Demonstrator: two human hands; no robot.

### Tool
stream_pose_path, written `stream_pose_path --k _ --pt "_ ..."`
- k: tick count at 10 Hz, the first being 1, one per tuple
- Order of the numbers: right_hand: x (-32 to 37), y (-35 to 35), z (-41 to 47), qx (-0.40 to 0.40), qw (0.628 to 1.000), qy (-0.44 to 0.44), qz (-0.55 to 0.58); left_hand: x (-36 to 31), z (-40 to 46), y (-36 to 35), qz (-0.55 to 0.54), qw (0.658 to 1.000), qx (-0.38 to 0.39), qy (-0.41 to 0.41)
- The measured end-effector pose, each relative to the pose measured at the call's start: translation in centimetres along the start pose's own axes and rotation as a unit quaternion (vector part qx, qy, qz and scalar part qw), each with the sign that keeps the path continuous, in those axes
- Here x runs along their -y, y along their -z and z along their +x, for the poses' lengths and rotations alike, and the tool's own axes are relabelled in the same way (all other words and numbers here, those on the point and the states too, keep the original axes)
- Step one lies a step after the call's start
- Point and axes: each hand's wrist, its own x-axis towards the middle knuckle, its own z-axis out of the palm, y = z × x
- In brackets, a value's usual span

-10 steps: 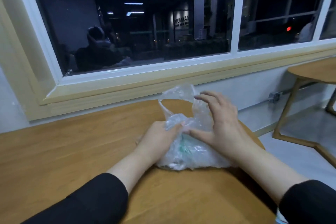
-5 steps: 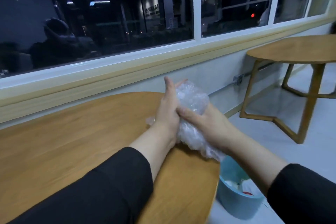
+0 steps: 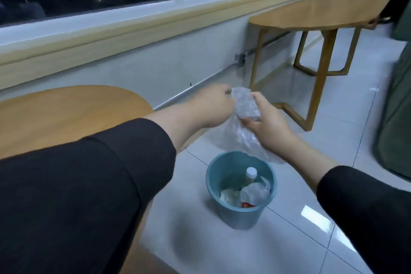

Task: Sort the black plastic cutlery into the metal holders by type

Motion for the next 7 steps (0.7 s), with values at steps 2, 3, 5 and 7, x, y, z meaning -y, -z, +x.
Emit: stream_pose_path --k 2,3,5,7 --pt "-10.0 -5.7 0.4 0.033 0.999 -0.009 -0.037 0.7 3.5 -3.7 0.283 0.949 0.135 0.044" --pt "-14.8 -9.6 -0.4 0.094 0.988 -0.009 -0.119 0.9 4.1 -4.1 0.291 0.947 0.122 0.054" --pt "-21.8 -15.3 -4.6 0.400 0.841 -0.076 -0.355 2.3 4.4 -3.2 0.272 0.954 0.097 0.083" --pt "-19.7 -14.1 -2.5 0.275 0.897 -0.003 -0.345 1.7 4.0 -2.1 0.189 0.980 -0.021 0.056"
